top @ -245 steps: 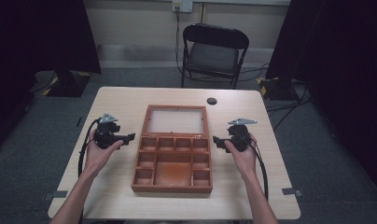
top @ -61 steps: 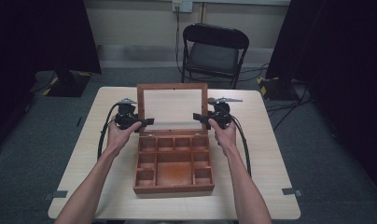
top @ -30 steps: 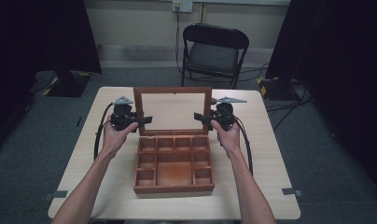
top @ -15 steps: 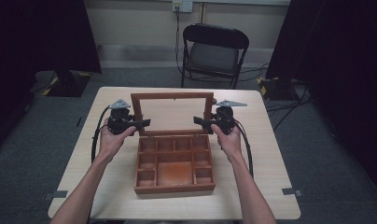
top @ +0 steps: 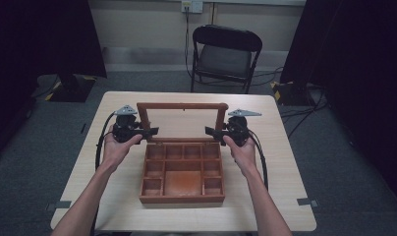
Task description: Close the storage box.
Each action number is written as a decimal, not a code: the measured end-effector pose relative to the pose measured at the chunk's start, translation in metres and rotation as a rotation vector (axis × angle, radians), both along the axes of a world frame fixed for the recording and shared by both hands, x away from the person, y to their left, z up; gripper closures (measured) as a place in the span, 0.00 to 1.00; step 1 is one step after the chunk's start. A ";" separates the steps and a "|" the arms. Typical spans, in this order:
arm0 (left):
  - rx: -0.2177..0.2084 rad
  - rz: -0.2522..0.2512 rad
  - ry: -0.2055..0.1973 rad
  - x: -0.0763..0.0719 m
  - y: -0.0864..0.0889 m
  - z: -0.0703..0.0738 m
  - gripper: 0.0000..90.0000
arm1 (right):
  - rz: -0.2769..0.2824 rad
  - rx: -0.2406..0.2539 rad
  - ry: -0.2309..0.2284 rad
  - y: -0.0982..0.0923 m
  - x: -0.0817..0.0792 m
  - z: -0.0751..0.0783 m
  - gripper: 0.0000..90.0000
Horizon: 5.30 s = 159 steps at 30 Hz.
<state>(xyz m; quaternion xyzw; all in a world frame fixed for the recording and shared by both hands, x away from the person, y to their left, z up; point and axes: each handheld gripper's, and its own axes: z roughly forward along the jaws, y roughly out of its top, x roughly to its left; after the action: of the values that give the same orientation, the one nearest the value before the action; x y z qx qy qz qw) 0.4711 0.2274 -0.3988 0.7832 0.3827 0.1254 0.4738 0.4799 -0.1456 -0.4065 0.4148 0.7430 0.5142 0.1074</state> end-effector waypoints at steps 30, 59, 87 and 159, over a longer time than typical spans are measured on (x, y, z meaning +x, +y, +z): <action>-0.062 0.040 0.072 -0.018 0.009 -0.018 0.49 | -0.004 0.024 0.020 -0.007 -0.024 0.001 0.37; -0.034 0.033 0.083 -0.037 0.011 -0.018 0.46 | 0.016 -0.036 0.014 -0.004 -0.045 0.000 0.26; -0.065 0.021 0.060 -0.054 0.015 -0.016 0.44 | -0.019 -0.064 0.036 -0.005 -0.066 -0.006 0.18; 0.024 -0.013 0.070 -0.122 0.029 -0.053 0.32 | -0.052 -0.122 0.073 -0.039 -0.130 -0.043 0.23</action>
<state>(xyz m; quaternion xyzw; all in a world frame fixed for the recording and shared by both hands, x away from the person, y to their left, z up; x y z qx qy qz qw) 0.3488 0.2565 -0.4521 0.7952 0.3924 0.0996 0.4514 0.3496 -0.1849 -0.4491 0.4451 0.7653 0.4495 0.1187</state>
